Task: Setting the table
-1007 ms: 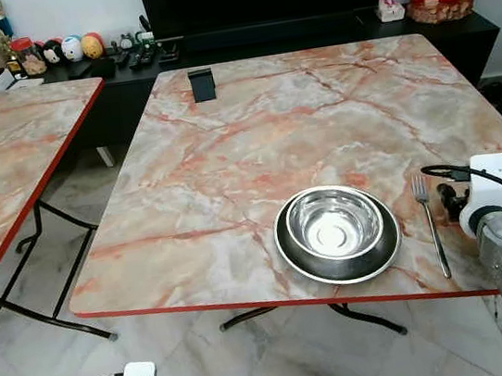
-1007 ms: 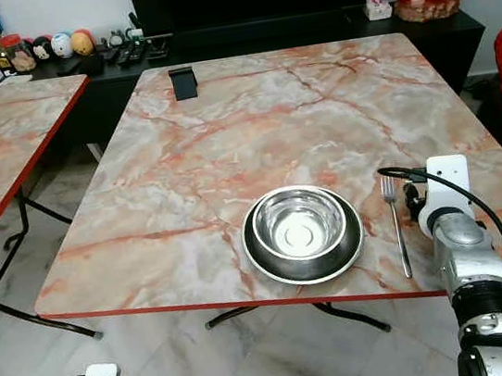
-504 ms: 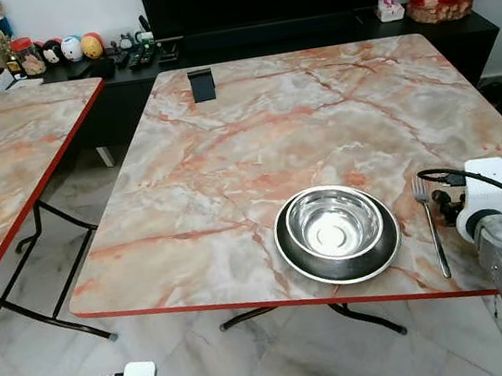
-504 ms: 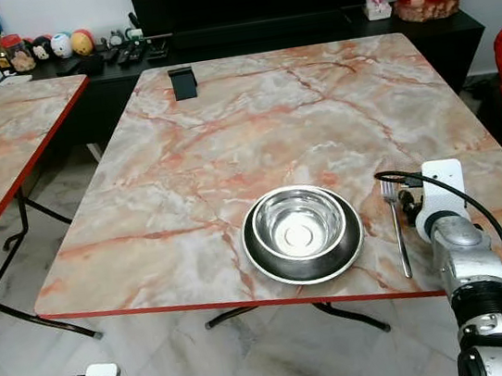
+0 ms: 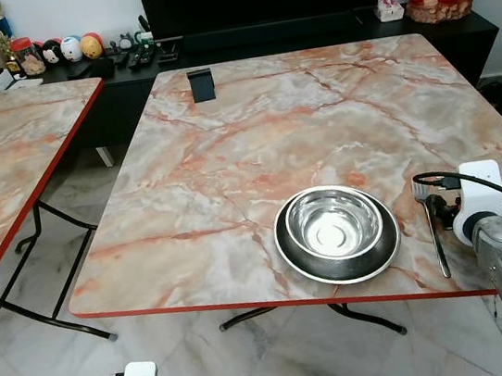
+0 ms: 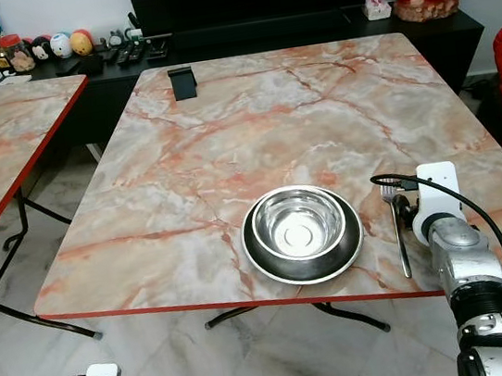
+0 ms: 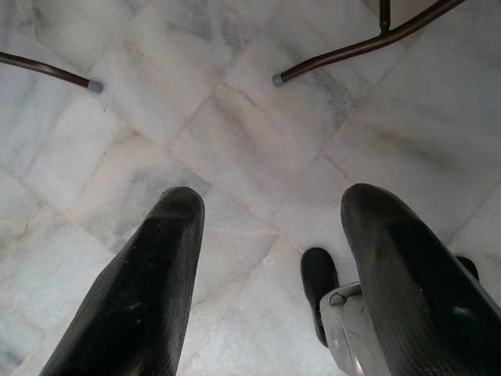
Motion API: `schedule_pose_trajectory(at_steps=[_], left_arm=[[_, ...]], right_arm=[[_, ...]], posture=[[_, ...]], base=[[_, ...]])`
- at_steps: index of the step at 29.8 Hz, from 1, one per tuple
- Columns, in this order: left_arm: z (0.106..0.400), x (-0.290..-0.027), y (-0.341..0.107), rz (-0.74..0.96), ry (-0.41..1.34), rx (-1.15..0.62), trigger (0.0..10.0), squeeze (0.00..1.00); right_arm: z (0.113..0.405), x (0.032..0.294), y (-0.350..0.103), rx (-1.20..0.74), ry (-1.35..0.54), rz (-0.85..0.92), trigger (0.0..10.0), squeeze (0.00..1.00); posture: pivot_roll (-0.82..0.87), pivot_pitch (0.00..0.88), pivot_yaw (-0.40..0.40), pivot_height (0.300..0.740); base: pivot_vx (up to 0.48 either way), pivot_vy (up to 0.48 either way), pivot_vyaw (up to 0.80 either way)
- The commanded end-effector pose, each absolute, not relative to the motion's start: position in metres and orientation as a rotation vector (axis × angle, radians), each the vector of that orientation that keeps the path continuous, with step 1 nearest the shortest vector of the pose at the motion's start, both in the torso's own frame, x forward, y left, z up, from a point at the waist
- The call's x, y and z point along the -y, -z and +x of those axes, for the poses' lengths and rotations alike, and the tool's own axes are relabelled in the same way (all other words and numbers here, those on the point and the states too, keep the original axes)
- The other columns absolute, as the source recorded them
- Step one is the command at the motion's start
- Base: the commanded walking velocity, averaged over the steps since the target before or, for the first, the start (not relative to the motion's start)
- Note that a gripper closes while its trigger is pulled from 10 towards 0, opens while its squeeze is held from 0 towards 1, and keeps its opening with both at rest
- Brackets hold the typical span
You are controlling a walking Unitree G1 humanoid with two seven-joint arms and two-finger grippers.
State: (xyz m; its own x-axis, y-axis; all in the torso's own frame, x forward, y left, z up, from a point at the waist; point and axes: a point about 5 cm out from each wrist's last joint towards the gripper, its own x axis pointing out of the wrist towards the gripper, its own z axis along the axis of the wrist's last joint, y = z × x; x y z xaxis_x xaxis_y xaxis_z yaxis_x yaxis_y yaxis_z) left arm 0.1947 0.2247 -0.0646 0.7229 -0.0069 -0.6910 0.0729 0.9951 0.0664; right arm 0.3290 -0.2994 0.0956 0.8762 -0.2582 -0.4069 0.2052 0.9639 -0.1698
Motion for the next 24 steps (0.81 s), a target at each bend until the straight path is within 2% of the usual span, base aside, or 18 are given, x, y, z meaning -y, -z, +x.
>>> schedule_pose_trajectory(at_steps=[1,24], left_arm=[[0.1913,-0.2244,0.0672,0.083,0.042,-0.786,10.0,0.0],[0.1926,-0.223,0.0669,0.081,0.04,-0.782,10.0,0.0]], right_arm=[[0.3299,0.2993,-0.0968,-0.453,0.237,-0.129,10.0,0.0],[0.3349,0.2918,-0.0993,-0.429,0.202,-0.136,10.0,0.0]], posture=[[-0.01,0.0,0.051,0.74],[0.0,0.0,0.047,0.74]], base=[[0.0,0.0,0.0],[0.0,0.0,0.0]])
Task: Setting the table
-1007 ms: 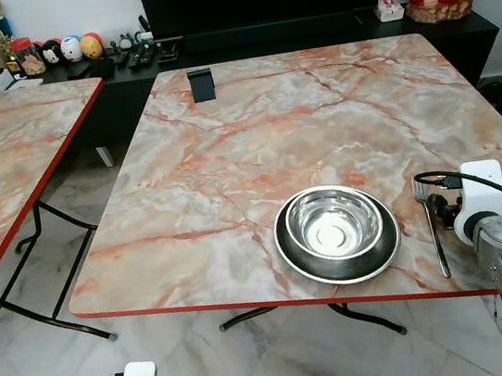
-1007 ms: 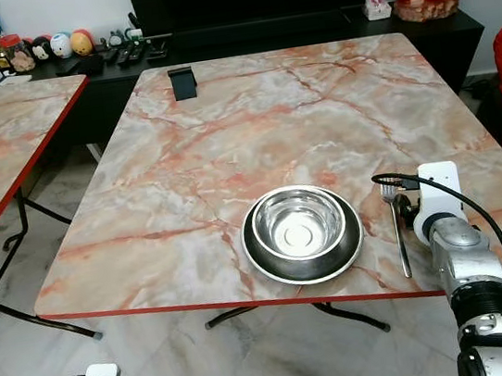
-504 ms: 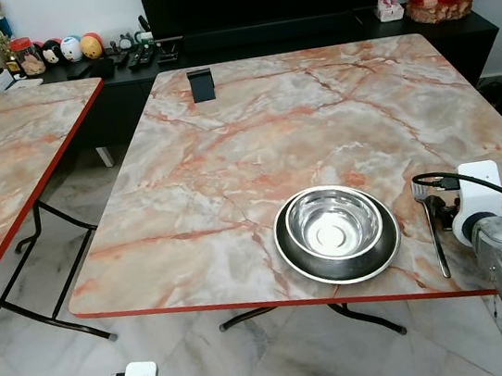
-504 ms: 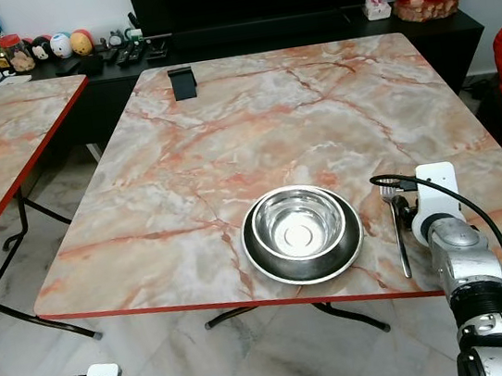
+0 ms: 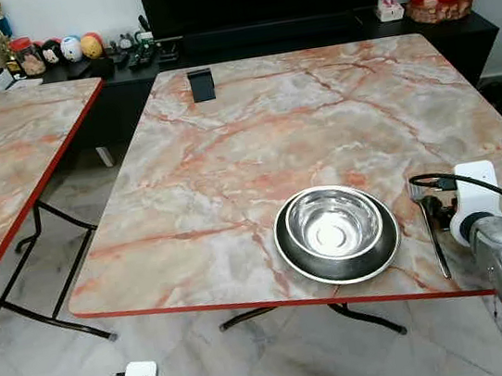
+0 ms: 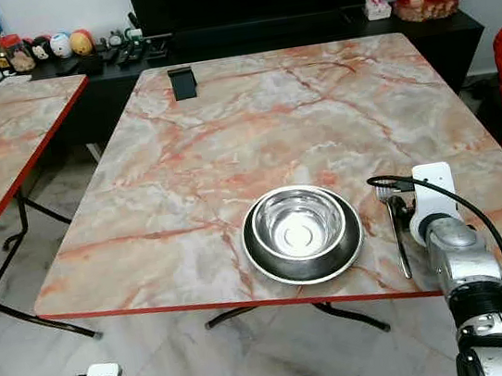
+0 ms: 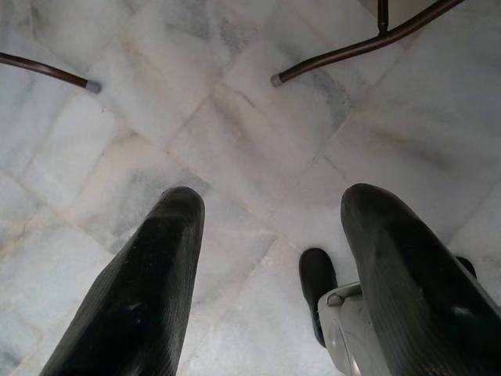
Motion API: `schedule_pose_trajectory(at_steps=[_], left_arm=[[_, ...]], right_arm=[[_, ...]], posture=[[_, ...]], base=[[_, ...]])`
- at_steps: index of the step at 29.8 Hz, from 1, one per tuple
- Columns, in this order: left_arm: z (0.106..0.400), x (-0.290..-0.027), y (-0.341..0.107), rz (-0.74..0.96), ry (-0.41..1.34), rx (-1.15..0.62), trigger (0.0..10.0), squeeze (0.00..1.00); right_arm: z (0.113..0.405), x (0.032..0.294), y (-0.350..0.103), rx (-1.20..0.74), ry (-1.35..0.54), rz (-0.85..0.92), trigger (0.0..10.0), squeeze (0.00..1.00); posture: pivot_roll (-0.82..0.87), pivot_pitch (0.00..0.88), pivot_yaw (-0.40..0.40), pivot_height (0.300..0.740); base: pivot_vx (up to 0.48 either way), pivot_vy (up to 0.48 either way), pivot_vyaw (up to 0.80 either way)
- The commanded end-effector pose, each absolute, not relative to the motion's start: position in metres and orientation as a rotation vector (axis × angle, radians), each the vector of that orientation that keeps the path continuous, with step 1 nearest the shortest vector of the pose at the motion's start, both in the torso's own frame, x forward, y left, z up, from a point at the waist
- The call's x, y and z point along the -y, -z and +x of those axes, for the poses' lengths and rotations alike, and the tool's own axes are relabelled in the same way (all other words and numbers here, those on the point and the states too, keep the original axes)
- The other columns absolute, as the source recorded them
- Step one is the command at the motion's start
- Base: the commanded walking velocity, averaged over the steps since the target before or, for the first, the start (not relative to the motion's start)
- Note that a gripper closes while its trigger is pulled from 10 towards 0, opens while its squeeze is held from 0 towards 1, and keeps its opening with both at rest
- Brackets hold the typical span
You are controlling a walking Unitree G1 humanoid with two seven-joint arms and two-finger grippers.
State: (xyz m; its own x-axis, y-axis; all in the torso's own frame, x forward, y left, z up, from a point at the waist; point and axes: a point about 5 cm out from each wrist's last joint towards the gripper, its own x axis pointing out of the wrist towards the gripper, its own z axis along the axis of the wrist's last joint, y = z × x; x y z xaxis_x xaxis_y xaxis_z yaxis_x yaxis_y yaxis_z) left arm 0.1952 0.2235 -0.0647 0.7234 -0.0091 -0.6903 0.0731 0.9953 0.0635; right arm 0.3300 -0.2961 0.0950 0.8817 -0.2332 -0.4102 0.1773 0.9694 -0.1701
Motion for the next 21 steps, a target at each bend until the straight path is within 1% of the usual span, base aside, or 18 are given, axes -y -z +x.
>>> schedule_pose_trajectory(at_steps=[1,13,21], left_arm=[[0.1926,-0.2231,0.0669,0.081,0.04,-0.782,10.0,0.0],[0.1927,-0.2234,0.0667,0.081,0.039,-0.781,10.0,0.0],[0.1929,-0.2236,0.0665,0.082,0.04,-0.78,10.0,0.0]], right_arm=[[0.3351,0.2915,-0.0994,-0.428,0.201,-0.136,10.0,0.0],[0.3372,0.2849,-0.098,-0.424,0.186,-0.134,10.0,0.0],[0.3364,0.2943,-0.1047,-0.393,0.237,-0.143,10.0,0.0]], posture=[[0.0,0.0,0.047,0.74],[0.0,0.0,0.048,0.74],[0.0,0.0,0.05,0.74]], base=[[0.0,0.0,0.0],[0.0,0.0,0.0],[0.0,0.0,0.0]])
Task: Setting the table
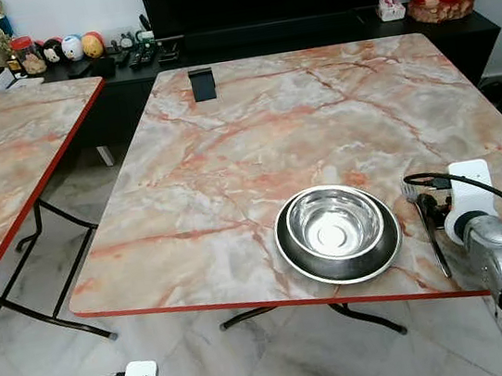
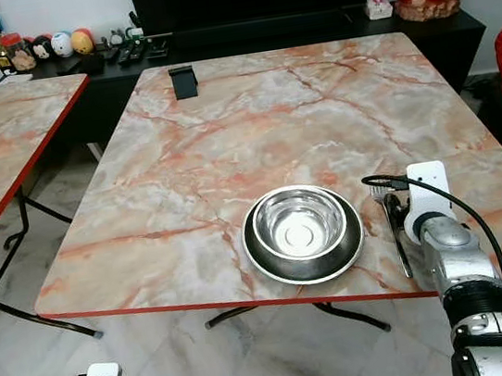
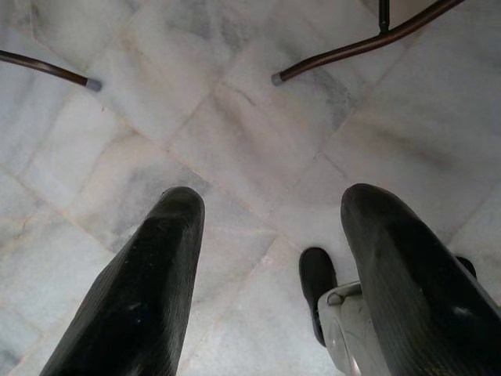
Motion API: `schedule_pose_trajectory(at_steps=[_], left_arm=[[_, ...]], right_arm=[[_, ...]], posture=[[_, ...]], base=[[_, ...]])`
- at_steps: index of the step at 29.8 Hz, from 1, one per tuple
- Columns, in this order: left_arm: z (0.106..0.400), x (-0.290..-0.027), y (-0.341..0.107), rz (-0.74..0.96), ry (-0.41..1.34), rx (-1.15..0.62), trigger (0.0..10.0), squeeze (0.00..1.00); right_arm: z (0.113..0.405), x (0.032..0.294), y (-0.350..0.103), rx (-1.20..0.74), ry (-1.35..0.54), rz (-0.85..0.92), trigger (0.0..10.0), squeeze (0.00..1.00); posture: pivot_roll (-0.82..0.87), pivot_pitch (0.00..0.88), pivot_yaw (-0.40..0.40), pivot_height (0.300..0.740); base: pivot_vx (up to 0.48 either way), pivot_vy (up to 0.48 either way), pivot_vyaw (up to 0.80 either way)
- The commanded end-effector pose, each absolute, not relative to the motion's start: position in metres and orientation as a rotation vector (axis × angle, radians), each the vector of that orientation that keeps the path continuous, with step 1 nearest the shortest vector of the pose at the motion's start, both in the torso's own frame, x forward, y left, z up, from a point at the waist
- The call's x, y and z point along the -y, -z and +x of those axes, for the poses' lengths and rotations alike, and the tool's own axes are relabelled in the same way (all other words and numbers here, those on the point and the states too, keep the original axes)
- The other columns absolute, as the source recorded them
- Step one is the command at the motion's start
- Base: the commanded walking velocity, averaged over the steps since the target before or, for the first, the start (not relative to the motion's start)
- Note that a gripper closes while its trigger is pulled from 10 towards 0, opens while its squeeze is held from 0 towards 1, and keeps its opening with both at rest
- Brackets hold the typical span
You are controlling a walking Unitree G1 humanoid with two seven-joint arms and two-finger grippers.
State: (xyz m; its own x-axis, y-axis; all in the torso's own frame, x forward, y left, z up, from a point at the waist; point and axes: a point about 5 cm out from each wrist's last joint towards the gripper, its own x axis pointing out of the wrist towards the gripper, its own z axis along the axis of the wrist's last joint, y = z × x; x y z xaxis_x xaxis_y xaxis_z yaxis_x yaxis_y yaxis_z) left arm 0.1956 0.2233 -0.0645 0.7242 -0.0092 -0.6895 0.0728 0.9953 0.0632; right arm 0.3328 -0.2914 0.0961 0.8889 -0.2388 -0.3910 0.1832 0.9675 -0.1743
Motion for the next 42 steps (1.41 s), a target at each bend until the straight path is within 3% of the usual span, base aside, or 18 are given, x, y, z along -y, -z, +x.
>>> schedule_pose_trajectory(at_steps=[1,6,12,21,25,32,42], left_arm=[[0.193,-0.224,0.067,0.082,0.04,-0.78,10.0,0.0],[0.192,-0.224,0.066,0.084,0.043,-0.775,10.0,0.0],[0.194,-0.231,0.063,0.132,0.022,-0.747,10.0,0.0],[0.197,-0.229,0.062,0.131,0.03,-0.741,10.0,0.0],[0.196,-0.231,0.062,0.128,0.024,-0.741,10.0,0.0],[0.194,-0.242,0.06,0.143,0.008,-0.747,10.0,0.0],[0.201,-0.236,0.058,0.124,0.021,-0.735,10.0,0.0]], right_arm=[[0.336,0.294,-0.105,-0.393,0.237,-0.143,10.0,0.0],[0.339,0.302,-0.128,-0.178,0.335,-0.186,10.0,0.0],[0.323,0.278,-0.136,0.153,0.29,-0.124,10.0,0.0],[0.284,0.251,-0.116,0.269,0.213,-0.133,10.0,0.0],[0.273,0.252,-0.117,0.284,0.192,-0.148,10.0,0.0],[0.267,0.241,-0.112,0.281,0.133,-0.157,10.0,0.0],[0.274,0.227,-0.114,0.297,0.139,-0.109,10.0,0.0]], posture=[[0.0,0.0,0.05,0.74],[-0.01,0.0,0.053,0.74],[0.0,0.0,0.052,0.74],[-0.02,0.0,0.056,0.74],[-0.03,0.0,0.061,0.74],[-0.02,0.0,0.079,0.74],[-0.02,0.0,0.088,0.74]], base=[[0.0,0.0,0.0],[0.0,0.0,0.0],[0.0,0.0,0.0],[0.0,0.0,0.0],[0.0,0.0,0.0],[0.0,0.0,0.0],[0.0,0.0,0.0]])
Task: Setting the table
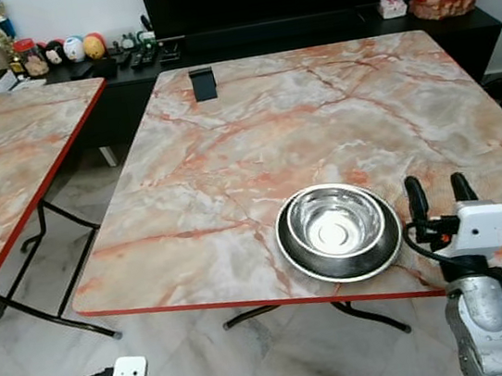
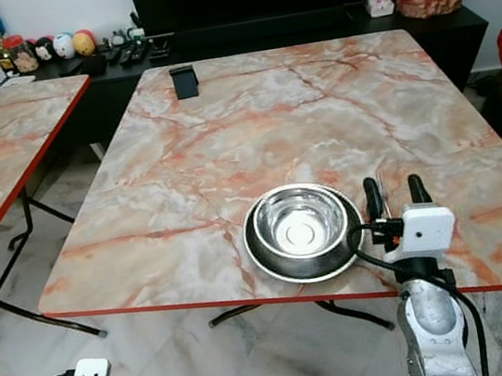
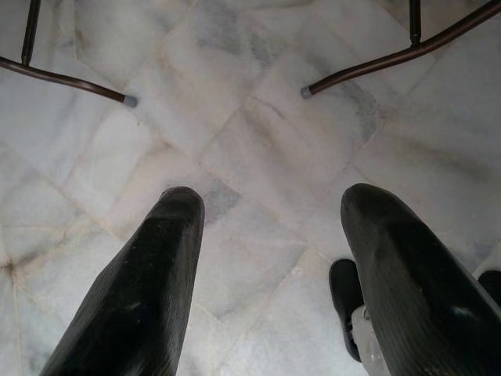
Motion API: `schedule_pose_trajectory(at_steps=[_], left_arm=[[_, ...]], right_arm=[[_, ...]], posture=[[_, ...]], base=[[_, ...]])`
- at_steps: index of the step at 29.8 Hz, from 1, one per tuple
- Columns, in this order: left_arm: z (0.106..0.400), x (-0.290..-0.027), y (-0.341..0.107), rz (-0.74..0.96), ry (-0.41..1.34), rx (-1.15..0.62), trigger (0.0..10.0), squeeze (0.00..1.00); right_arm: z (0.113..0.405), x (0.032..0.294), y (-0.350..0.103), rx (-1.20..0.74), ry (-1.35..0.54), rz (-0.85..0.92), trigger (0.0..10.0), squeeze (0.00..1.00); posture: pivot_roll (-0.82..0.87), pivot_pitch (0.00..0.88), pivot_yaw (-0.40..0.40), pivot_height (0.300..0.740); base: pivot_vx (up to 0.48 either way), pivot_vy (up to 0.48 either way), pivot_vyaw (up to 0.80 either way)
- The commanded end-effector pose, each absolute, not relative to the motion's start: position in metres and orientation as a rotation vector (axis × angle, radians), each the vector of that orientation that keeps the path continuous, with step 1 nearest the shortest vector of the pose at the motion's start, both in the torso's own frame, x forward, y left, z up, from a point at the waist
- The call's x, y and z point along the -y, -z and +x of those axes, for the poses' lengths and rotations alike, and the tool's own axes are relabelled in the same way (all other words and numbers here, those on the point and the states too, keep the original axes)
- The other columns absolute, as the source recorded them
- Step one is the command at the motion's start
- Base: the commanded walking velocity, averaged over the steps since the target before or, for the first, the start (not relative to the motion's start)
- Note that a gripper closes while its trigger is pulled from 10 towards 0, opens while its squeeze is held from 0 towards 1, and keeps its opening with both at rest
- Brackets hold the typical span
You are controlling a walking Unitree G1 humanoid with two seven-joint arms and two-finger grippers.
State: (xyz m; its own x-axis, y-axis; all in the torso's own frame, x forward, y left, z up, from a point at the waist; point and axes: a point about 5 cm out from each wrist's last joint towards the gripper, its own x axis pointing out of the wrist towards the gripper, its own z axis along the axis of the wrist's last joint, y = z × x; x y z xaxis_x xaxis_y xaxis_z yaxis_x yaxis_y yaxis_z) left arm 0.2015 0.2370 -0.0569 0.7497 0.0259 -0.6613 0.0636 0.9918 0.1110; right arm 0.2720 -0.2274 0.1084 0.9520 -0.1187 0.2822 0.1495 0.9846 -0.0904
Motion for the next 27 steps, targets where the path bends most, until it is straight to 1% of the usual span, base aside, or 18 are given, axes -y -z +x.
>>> schedule_pose_trajectory(at_steps=[1,13,25,27], left_arm=[[0.201,-0.235,0.058,0.12,0.023,-0.735,10.0,0.0],[0.204,-0.223,0.06,0.101,0.03,-0.724,10.0,0.0],[0.2,-0.224,0.062,0.085,0.014,-0.747,10.0,0.0],[0.2,-0.224,0.062,0.084,0.014,-0.748,10.0,0.0]], right_arm=[[0.274,0.228,-0.115,0.302,0.146,-0.097,10.0,0.0],[0.281,0.232,-0.124,0.325,0.147,-0.092,10.0,0.0],[0.285,0.228,-0.126,0.339,0.141,-0.075,10.0,0.0],[0.286,0.229,-0.127,0.34,0.135,-0.081,10.0,0.0]], posture=[[-0.03,0.0,0.087,0.74],[-0.03,0.0,0.053,0.74],[-0.03,0.0,0.052,0.74],[-0.03,0.0,0.053,0.74]], base=[[0.0,0.0,0.0],[0.0,0.0,0.0],[0.0,0.0,0.0],[0.0,0.334,0.0]])
